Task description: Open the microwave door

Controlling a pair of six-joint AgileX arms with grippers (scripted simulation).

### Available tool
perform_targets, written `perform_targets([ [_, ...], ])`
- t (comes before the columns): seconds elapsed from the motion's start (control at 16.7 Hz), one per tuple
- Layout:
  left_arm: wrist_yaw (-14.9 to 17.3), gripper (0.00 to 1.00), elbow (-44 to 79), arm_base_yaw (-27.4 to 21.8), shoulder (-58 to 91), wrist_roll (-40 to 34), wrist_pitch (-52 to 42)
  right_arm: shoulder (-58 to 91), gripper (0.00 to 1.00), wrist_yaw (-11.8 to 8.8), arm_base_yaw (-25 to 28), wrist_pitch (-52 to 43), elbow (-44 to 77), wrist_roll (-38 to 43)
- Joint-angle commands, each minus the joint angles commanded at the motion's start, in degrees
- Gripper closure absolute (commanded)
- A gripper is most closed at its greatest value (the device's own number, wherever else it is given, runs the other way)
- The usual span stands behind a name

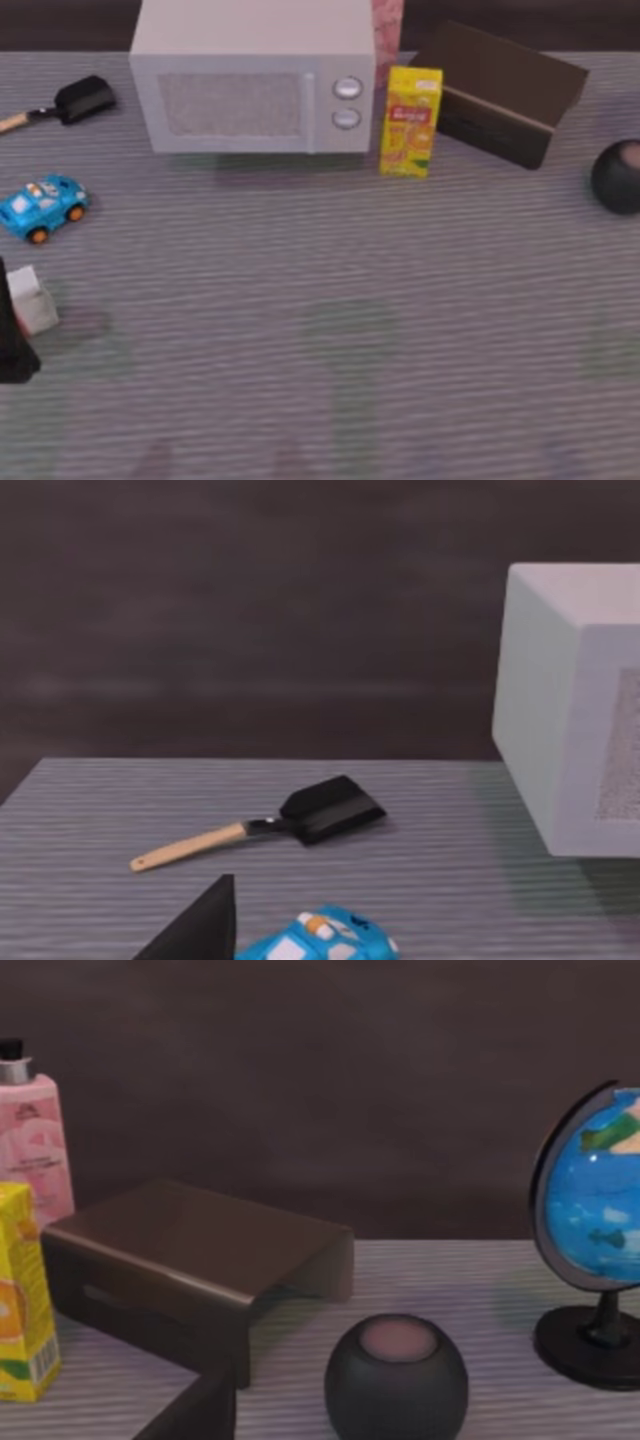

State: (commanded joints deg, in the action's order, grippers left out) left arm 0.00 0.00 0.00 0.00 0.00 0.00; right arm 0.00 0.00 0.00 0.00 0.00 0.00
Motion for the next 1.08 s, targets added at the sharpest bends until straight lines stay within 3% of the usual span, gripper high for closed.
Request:
perform_targets([
  [0.24,-0.3,0.00,1.7,-0.6,1.7,-0.5,-1.1,0.0,0.00,0.0,0.0,0.0,0.0,0.0],
  [0.48,-2.0,0.00,12.4,-3.9,12.3,-3.2,-7.7,0.0,0.00,0.0,0.0,0.0,0.0,0.0],
  [1.08,-9.2,0.00,69.0,-18.6,67.1,-17.0,-35.4,0.0,0.00,0.0,0.0,0.0,0.0,0.0],
])
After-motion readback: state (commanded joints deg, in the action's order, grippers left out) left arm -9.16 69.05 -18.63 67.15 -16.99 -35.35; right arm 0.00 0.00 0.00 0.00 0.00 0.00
